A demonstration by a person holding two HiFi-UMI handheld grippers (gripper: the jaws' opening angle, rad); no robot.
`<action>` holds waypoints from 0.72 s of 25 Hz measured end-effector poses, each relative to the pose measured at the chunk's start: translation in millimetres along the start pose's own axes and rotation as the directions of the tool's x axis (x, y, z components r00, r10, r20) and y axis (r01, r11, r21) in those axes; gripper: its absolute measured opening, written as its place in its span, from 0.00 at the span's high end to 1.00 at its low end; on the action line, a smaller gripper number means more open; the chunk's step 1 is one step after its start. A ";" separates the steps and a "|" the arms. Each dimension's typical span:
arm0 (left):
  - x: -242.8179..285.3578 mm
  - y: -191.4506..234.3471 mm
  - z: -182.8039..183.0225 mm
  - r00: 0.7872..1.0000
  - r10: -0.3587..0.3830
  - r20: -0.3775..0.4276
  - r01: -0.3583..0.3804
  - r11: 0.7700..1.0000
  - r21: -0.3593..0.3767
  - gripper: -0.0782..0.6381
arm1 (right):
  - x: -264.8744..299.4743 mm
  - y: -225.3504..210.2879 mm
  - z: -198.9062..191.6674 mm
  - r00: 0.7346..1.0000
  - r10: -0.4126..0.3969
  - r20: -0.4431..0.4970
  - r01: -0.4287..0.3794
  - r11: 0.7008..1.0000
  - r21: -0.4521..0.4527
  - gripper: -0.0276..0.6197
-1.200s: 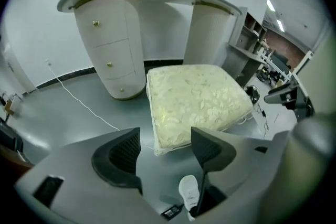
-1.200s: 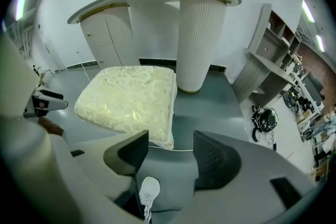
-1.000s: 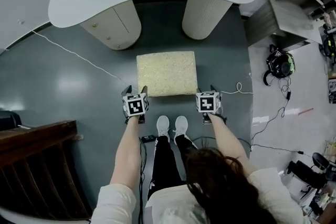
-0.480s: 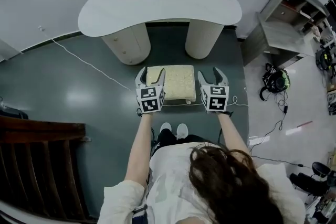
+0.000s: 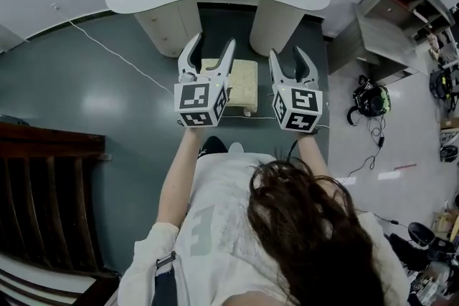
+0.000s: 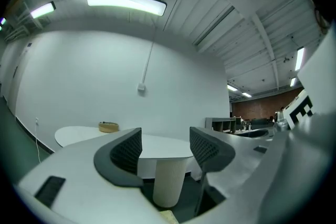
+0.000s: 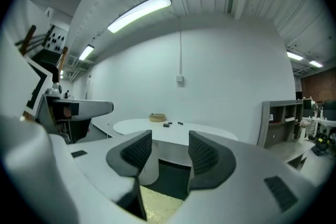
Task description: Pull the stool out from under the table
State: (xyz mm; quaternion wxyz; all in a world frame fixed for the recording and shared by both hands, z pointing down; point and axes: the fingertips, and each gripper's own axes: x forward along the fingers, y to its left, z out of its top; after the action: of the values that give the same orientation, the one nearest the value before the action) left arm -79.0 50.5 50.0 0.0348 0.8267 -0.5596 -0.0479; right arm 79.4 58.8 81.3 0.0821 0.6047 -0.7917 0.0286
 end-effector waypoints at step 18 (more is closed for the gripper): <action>-52.3 -22.4 25.9 0.994 0.082 0.075 -0.095 0.977 0.193 0.85 | -36.8 12.7 7.9 0.995 -0.009 0.096 0.006 0.999 0.037 0.91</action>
State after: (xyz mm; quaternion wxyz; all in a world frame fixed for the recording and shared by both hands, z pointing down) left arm -80.7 107.3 23.9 -0.0635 0.7983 -0.5986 -0.0183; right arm 75.8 96.2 68.1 0.0327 0.6097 -0.7918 0.0137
